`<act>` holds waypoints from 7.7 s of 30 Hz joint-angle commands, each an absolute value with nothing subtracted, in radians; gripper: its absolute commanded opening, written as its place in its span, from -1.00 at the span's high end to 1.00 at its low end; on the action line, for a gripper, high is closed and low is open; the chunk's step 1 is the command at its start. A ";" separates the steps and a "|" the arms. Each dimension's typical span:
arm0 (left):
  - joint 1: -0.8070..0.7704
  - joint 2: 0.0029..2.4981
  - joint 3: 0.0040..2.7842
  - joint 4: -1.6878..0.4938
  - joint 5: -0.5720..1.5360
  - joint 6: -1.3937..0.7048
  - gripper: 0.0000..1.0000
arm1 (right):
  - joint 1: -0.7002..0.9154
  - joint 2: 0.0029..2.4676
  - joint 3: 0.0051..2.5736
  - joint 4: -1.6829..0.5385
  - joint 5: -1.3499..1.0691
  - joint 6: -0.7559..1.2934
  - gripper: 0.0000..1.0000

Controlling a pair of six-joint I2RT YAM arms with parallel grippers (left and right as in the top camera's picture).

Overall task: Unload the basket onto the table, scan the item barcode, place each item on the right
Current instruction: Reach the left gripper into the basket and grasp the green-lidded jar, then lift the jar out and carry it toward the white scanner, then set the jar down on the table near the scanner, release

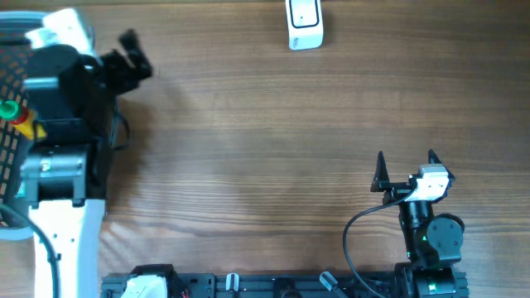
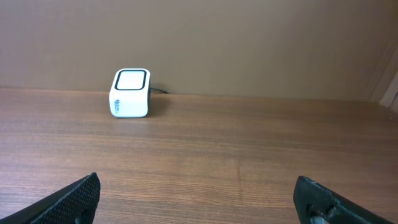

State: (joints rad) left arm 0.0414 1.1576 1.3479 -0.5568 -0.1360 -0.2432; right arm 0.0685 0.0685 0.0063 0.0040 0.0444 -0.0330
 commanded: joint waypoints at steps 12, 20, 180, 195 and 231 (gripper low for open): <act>0.619 1.229 1.436 -0.834 -0.102 -0.744 -0.99 | 0.064 0.070 0.006 0.008 0.028 -0.052 -1.00; 0.681 1.396 1.436 -1.047 -0.102 -0.979 -0.99 | 0.064 0.070 0.006 0.008 0.028 -0.052 -0.99; -0.484 2.012 1.721 -1.160 -0.009 -0.920 -0.13 | 0.064 0.070 0.006 0.008 0.028 -0.052 -0.99; -0.546 2.140 1.721 -1.139 -0.110 -0.920 -0.21 | 0.064 0.070 0.006 0.008 0.028 -0.052 -0.99; -0.658 2.143 1.720 -1.044 -0.174 -0.920 -0.58 | 0.064 0.070 0.006 0.008 0.028 -0.052 -0.99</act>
State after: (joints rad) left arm -0.6540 2.1307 1.7050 -1.0458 -0.1524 -0.9253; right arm 0.0685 0.0685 0.0063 0.0040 0.0444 -0.0475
